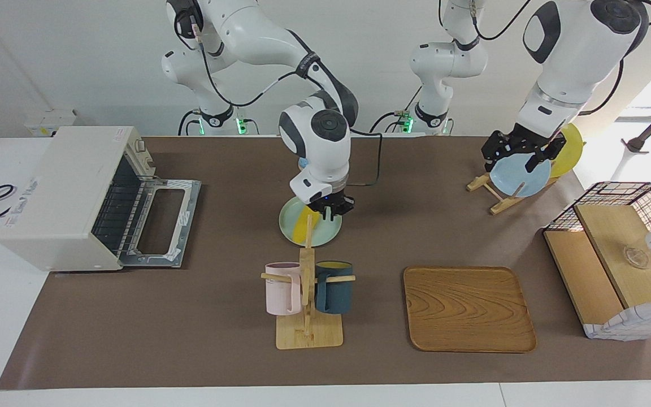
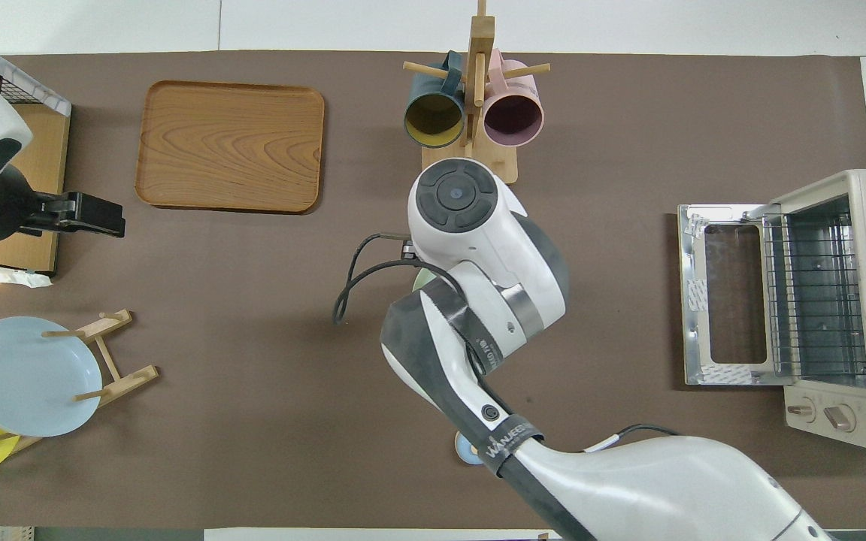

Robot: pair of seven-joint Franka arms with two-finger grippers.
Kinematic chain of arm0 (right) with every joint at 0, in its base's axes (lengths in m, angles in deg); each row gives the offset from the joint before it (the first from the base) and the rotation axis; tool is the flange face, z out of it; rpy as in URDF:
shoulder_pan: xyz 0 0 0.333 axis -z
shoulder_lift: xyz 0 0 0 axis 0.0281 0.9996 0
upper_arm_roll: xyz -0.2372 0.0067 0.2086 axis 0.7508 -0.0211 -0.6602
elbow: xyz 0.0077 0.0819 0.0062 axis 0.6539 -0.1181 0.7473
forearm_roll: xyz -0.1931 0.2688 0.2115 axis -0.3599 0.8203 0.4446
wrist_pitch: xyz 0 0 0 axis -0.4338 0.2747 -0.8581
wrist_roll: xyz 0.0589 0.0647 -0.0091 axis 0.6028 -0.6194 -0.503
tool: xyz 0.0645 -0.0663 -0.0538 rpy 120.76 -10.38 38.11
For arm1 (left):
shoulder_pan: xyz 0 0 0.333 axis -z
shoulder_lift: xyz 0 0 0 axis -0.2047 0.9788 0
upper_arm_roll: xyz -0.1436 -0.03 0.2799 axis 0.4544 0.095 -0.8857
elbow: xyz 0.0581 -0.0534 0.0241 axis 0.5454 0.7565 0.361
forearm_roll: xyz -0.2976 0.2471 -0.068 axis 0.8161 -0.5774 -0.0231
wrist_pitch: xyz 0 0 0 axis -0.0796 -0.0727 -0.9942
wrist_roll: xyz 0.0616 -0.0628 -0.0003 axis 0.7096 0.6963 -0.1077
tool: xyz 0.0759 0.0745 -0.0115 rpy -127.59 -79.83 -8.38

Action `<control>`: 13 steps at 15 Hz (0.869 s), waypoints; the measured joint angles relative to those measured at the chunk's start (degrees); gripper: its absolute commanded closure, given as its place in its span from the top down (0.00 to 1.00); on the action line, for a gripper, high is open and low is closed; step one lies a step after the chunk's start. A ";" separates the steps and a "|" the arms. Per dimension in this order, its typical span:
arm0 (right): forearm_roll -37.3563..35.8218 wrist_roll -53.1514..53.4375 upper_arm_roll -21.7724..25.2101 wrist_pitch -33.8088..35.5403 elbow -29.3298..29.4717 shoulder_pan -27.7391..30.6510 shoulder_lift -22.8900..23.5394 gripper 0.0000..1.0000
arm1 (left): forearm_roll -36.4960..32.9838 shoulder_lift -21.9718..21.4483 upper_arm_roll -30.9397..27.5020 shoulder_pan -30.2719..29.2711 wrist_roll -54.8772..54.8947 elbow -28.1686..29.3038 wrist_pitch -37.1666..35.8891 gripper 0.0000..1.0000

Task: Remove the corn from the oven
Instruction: 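Pull the plate out and set it mid-table with the right gripper, then grasp the yellow corn with the left gripper while the right gripper releases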

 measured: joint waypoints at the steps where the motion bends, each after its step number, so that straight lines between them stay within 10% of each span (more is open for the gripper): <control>1: -2.24 -1.11 0.02 1.91 -0.24 1.40 -1.01 0.00 | 0.50 0.00 0.15 0.64 0.00 0.40 0.72 1.00; 13: -11.93 -11.58 0.29 -5.78 -24.34 19.94 -8.14 0.00 | 8.71 5.58 0.61 20.09 -2.50 8.46 16.04 1.00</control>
